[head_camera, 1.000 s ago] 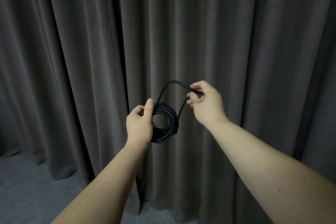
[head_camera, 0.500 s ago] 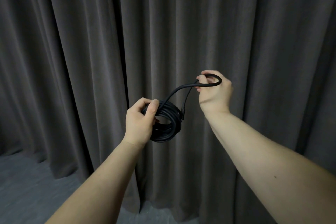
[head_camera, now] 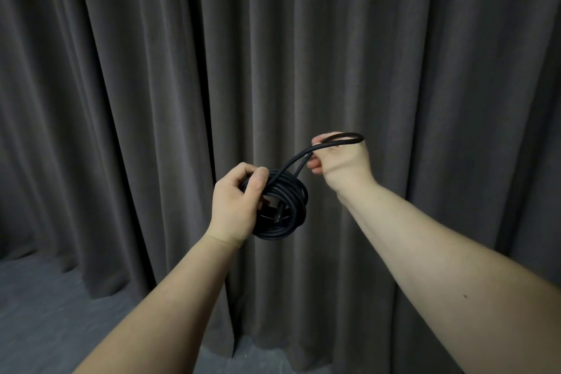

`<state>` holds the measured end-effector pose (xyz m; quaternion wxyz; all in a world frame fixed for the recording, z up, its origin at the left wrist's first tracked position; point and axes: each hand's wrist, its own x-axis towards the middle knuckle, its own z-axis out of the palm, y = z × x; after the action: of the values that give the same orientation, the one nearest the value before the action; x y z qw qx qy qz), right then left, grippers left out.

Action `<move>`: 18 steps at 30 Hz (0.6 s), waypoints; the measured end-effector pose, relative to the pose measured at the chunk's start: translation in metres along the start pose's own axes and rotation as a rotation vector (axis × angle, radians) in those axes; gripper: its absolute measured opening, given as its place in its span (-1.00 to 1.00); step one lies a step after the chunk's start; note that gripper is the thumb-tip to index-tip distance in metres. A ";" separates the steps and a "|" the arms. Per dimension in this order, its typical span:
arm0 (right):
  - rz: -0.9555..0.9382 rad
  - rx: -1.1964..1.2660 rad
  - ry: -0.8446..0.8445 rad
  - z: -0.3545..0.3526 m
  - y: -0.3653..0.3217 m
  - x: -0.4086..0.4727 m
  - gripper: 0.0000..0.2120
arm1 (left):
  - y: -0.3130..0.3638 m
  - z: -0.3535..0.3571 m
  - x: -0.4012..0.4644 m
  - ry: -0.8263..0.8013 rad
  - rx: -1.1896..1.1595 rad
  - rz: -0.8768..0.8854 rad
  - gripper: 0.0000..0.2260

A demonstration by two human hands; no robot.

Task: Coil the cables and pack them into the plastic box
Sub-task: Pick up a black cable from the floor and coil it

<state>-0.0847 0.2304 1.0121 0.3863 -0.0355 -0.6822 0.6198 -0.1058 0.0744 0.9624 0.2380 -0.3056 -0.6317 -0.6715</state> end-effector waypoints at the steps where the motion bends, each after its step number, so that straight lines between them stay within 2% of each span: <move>1: 0.054 -0.014 -0.089 0.002 -0.001 -0.003 -0.75 | 0.000 0.001 0.001 0.005 -0.002 0.006 -0.79; 4: 0.204 -0.088 -0.400 0.006 -0.005 -0.013 -0.83 | -0.002 0.003 0.002 0.052 -0.035 0.008 -0.76; 7: 0.318 -0.070 -0.499 0.003 0.000 -0.011 -0.82 | -0.004 0.004 0.004 0.119 -0.013 0.020 -0.71; 10: 0.505 0.100 -0.614 -0.003 0.009 -0.013 -0.73 | -0.001 0.012 0.004 0.139 0.018 0.061 -0.65; 14: 0.534 0.256 -0.634 -0.009 0.012 -0.019 -0.64 | 0.003 0.019 0.003 0.164 0.032 0.065 -0.60; 16: 0.473 0.200 -0.592 -0.011 0.010 -0.022 -0.64 | -0.002 0.015 0.007 0.217 0.014 0.021 -0.64; 18: 0.362 0.056 -0.547 -0.013 0.008 -0.025 -0.73 | -0.007 0.011 0.009 0.260 -0.001 -0.035 -0.68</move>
<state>-0.0632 0.2299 0.9919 0.0732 0.0221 -0.7260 0.6835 -0.1152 0.0865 0.9640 0.3058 -0.2049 -0.6005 -0.7099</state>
